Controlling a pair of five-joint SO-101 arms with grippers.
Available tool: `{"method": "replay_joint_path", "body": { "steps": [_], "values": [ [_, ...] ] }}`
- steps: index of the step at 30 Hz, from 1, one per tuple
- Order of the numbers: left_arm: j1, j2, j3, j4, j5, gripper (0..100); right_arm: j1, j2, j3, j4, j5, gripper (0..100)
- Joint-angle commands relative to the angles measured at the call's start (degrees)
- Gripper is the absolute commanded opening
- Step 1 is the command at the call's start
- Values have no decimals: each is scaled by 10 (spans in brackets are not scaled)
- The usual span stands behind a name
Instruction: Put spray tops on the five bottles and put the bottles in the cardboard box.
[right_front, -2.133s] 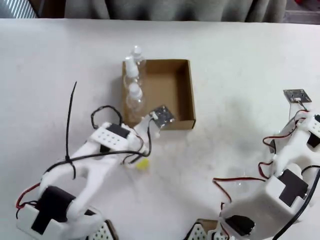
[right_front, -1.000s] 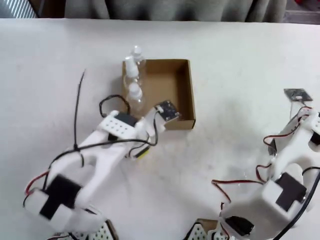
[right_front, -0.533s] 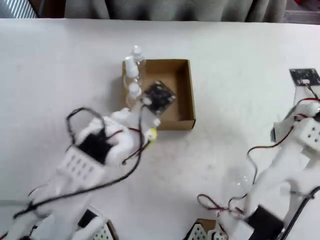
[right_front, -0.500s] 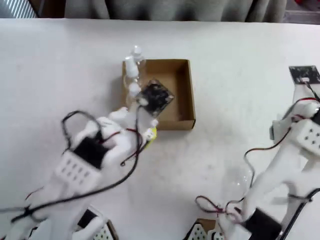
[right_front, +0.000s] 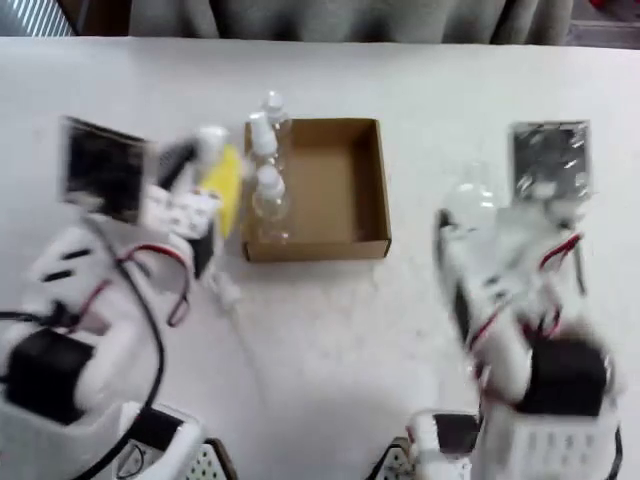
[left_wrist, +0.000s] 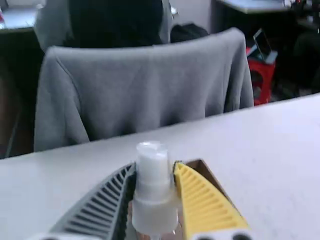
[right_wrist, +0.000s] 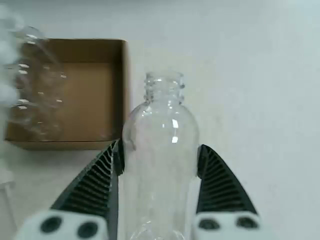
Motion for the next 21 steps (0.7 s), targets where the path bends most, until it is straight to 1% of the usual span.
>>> {"method": "replay_joint_path", "body": {
  "steps": [1, 3, 4, 7, 9, 13, 15, 17, 21],
  "values": [
    [-35, 67, -160, 15, 11, 20, -129, -75, 19, -33, -7, 15],
    [-39, 109, -235, 19, 17, 20, -188, -118, 64, -48, -5, 15],
    [-39, 129, -272, 19, 32, 20, -212, -138, 91, -58, -5, 15],
    [-39, 183, -375, 20, 115, 20, -262, -206, 176, -101, -4, 15],
    [-36, 214, -438, 33, 158, 20, -276, -255, 232, -138, -4, 15],
    [-34, 267, -542, 68, 169, 20, -291, -341, 323, -196, -1, 15],
    [-32, 284, -580, 81, 170, 20, -298, -373, 358, -208, 40, 15],
    [-7, 296, -612, 93, 170, 20, -313, -398, 390, -219, 76, 15],
    [74, 305, -644, 114, 166, 20, -344, -429, 425, -237, 68, 15]
  ]
}}
